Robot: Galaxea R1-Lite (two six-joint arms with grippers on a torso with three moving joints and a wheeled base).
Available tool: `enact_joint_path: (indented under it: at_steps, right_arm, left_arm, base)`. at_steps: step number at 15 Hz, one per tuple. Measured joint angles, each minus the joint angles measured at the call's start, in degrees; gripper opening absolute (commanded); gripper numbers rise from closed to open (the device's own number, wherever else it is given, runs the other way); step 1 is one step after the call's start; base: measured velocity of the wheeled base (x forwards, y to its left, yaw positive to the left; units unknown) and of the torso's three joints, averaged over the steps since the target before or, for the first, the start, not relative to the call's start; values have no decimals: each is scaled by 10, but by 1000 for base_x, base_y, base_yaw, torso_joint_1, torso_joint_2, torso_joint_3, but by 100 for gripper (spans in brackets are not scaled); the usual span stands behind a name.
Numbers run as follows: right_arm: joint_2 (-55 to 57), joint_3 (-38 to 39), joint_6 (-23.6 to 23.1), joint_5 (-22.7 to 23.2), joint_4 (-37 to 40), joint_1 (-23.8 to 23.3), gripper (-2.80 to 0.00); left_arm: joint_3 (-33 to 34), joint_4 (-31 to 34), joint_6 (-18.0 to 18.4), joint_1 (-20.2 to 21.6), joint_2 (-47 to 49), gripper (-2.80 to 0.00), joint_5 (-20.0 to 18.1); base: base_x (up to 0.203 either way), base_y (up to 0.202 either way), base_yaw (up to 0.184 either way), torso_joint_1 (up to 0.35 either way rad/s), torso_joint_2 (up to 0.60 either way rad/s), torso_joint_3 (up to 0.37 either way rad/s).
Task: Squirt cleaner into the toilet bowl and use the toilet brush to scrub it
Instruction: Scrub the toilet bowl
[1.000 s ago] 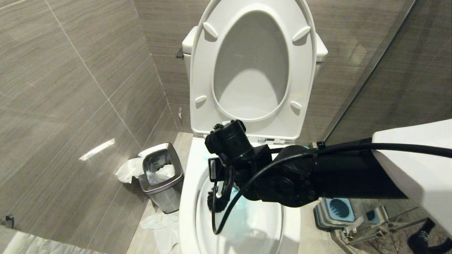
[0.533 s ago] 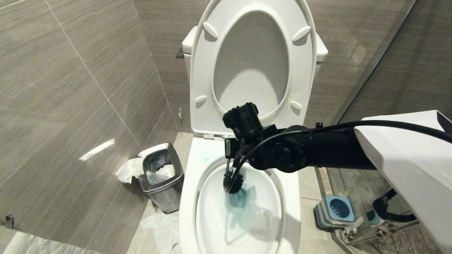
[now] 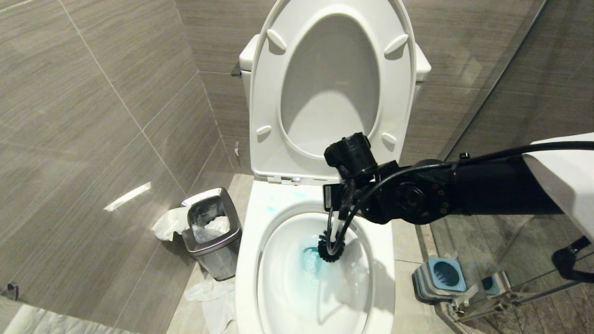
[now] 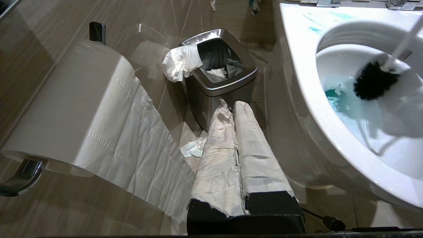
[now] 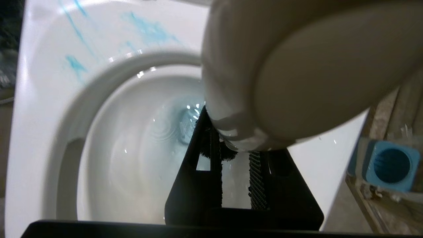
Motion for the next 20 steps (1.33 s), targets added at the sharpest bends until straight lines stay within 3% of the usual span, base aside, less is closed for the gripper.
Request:
enact_joint_path:
  at_steps: [5,9,15,20]
  right_arm:
    - [-81,146,29,0,-11,45,-280]
    - [-97,180,67,-3,-24,120,-280]
    - [-29,58,66,-19,-21,152,-280]
    - [38,-49,21,-31,-19,108,-280]
  left_arm:
    - [0,0,0,0,0,-280,0]
    - [0,0,0,0,0,-280,0]
    - [0,0,0,0,0,-280,0]
    - [0,0,0,0,0,-280,0]
  base:
    - [0,0,0,0,0,0]
    - [0,0,0,0,0,0]
    - [0,0,0,0,0,0]
    - [0,0,0,0,0,0]
